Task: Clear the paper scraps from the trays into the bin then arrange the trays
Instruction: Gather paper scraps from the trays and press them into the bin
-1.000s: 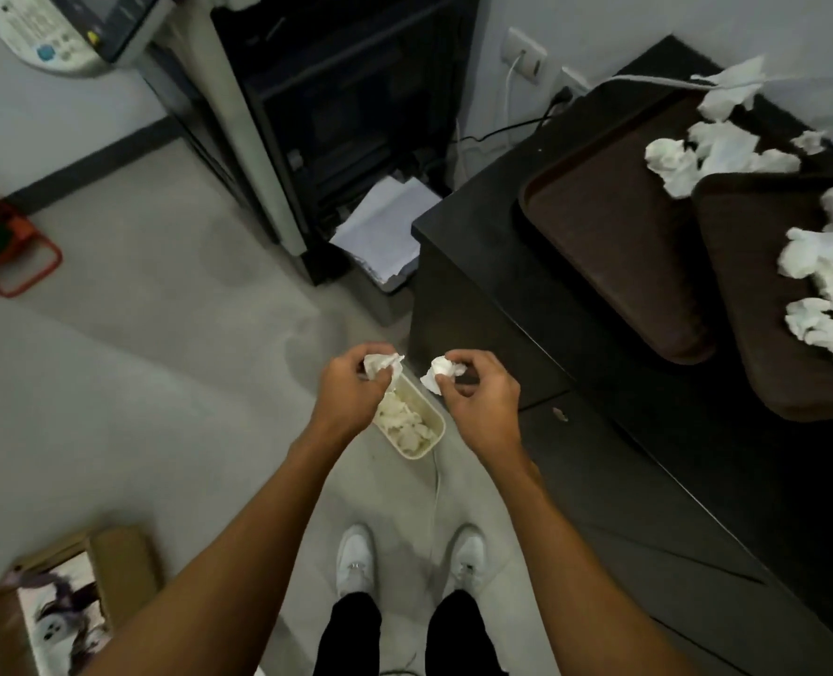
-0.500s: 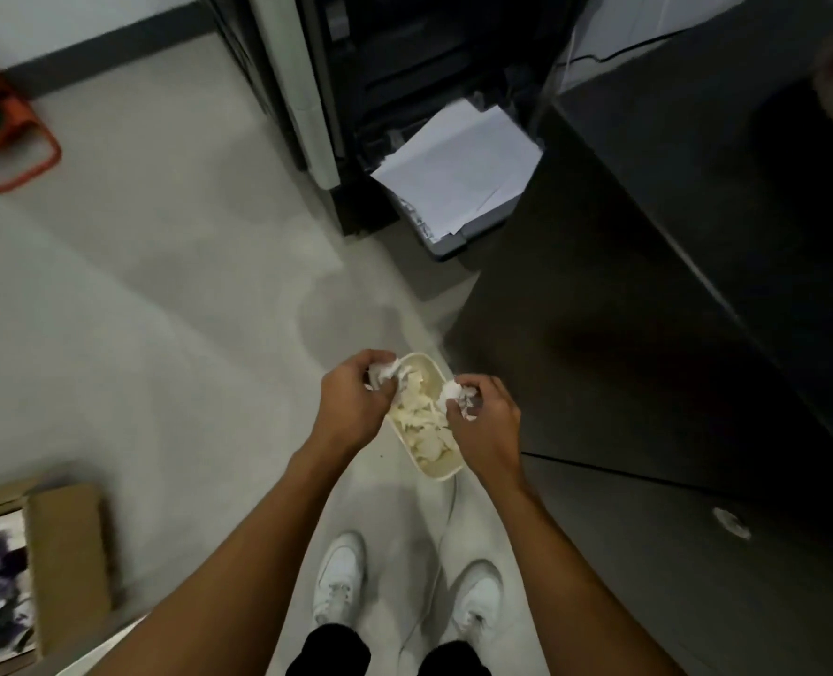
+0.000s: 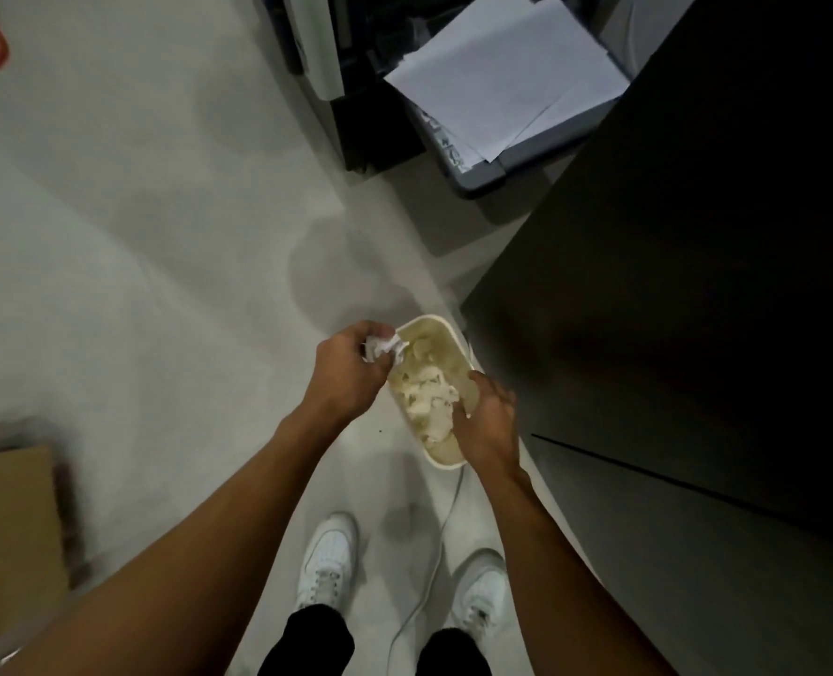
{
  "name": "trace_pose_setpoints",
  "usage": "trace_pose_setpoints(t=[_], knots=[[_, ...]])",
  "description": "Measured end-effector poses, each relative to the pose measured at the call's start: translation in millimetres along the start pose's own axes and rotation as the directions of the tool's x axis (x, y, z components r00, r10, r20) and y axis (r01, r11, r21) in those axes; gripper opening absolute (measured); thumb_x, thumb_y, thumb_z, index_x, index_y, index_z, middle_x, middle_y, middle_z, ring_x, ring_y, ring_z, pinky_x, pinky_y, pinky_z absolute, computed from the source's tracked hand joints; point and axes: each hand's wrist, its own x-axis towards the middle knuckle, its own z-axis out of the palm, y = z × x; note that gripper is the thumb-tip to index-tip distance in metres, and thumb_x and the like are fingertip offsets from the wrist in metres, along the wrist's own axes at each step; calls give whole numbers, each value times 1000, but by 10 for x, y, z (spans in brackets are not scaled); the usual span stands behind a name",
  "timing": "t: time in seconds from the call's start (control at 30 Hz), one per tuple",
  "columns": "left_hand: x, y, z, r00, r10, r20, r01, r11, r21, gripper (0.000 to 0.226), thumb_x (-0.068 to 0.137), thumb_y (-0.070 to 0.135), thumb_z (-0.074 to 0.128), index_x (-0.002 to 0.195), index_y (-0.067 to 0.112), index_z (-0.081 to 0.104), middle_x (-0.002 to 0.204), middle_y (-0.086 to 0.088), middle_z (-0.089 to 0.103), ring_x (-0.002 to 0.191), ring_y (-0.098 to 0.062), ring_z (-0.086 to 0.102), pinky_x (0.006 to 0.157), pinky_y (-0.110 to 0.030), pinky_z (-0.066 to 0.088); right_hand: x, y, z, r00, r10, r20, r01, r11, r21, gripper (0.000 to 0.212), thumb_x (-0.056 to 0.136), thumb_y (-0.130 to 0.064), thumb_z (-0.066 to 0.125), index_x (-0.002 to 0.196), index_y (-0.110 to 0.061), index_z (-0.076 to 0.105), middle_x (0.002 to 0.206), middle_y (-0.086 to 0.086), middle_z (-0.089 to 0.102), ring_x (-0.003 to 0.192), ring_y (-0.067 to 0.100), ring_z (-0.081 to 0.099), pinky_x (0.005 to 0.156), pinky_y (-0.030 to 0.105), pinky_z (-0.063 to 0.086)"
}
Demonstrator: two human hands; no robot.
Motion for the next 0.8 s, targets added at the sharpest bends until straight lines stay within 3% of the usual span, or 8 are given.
trace_pose_setpoints(t=[0.07, 0.17, 0.3, 0.4, 0.47, 0.57, 0.67, 0.8], knots=[[34, -32, 54, 1000, -1, 21, 0, 1000, 21, 22, 91, 23, 75, 112, 18, 74, 100, 1, 74, 77, 0, 63, 61, 0, 42, -28, 108, -43, 999, 28, -19, -29, 999, -28, 62, 92, -23, 68, 149, -17, 45, 150, 7, 50, 139, 28, 41, 113, 45, 45], [88, -25, 140, 999, -3, 39, 1, 999, 36, 23, 91, 19, 74, 115, 18, 73, 106, -1, 74, 79, -5, 64, 61, 0, 42, -40, 252, -54, 990, 109, 88, -101, 991, -87, 79, 89, -34, 70, 157, -15, 33, 160, 10, 37, 146, 32, 34, 116, 47, 41], [165, 24, 281, 999, 18, 51, -21, 999, 43, 25, 91, 21, 75, 116, 18, 73, 110, 0, 73, 87, -11, 65, 63, -1, 42, -21, 376, -5, 981, 119, 152, -102, 988, -114, 67, 88, -36, 70, 147, -11, 48, 155, 8, 44, 140, 30, 40, 110, 39, 44], [215, 68, 471, 995, 34, 89, -41, 996, 78, 30, 92, 23, 74, 120, 14, 72, 115, -1, 71, 96, -16, 66, 77, -14, 47, -20, 427, 27, 983, 116, 145, -105, 991, -81, 60, 88, -37, 68, 141, -13, 54, 154, 5, 45, 140, 28, 41, 110, 39, 45], [252, 61, 608, 980, 19, 200, -54, 984, 169, 39, 93, 26, 73, 128, 11, 68, 119, -2, 69, 105, -20, 65, 87, -25, 48, -13, 443, 27, 980, 123, 158, -115, 992, -61, 60, 86, -37, 67, 141, -16, 55, 155, 4, 45, 140, 28, 41, 111, 40, 45], [261, 61, 721, 916, -63, 396, -83, 937, 340, 55, 93, 19, 71, 144, 9, 54, 143, -13, 58, 131, -32, 54, 106, -33, 42, 5, 422, -26, 971, 136, 197, -128, 990, -51, 60, 81, -39, 64, 138, -21, 57, 154, 3, 46, 140, 30, 44, 110, 42, 47], [191, 78, 687, 916, -99, 390, -53, 931, 361, 52, 95, 9, 63, 146, 11, 52, 144, -12, 57, 130, -32, 54, 99, -26, 41, -22, 395, -119, 967, 151, 207, -150, 988, -21, 63, 77, -42, 61, 135, -19, 59, 146, 3, 51, 132, 29, 50, 105, 44, 51], [11, 157, 400, 939, -117, 323, -15, 925, 380, 45, 92, 18, 65, 137, 17, 62, 135, -9, 65, 119, -30, 63, 96, -29, 47, -216, 199, -393, 971, 138, 197, -143, 990, 11, 60, 82, -35, 65, 139, -16, 58, 141, 3, 55, 129, 28, 52, 104, 42, 52]])
